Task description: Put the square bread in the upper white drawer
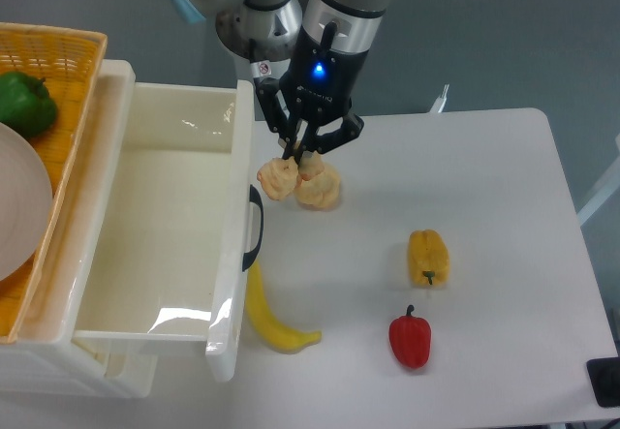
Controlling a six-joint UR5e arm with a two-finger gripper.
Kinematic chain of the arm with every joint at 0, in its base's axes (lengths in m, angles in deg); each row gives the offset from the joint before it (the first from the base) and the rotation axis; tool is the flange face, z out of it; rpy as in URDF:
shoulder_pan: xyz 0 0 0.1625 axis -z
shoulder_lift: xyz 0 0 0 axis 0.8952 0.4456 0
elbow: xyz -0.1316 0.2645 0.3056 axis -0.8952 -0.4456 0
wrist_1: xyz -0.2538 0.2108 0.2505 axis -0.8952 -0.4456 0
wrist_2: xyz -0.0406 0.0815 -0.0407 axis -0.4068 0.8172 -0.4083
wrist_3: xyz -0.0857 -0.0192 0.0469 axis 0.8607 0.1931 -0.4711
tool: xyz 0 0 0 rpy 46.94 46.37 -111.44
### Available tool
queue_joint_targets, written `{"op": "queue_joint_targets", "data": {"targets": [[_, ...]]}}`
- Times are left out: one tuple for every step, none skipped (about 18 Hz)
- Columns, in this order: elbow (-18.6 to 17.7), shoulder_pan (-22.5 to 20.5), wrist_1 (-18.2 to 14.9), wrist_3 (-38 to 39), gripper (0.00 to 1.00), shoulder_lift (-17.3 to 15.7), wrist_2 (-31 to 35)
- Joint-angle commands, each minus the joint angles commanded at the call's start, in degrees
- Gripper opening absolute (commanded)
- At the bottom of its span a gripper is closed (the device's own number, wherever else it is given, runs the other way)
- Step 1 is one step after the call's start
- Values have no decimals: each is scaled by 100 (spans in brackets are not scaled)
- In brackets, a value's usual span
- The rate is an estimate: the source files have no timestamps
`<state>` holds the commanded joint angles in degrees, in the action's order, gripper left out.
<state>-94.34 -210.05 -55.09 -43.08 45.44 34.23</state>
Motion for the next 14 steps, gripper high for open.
{"op": "queue_joint_targets", "data": {"targets": [[9, 9, -9, 9, 7, -17, -9], [17, 9, -9, 18, 7, -44, -9], [9, 17, -17, 18, 7, -79, -9], [17, 18, -18, 26, 7, -114, -9], [9, 26, -18, 53, 7, -158, -17], [9, 26, -18, 114, 7, -184, -44], [17, 26, -18, 158, 7, -193, -44], [18, 35, -18, 184, 7, -228, -53], [18, 35, -18, 280, 7, -255, -70], [44, 53, -18, 464, 7, -255, -70], [70, 105, -9, 640, 7, -255, -70], [70, 201, -9, 772, 7, -246, -62], [70, 280, -9, 878, 7, -255, -53], [70, 333, 0, 957, 7, -281, -44]]}}
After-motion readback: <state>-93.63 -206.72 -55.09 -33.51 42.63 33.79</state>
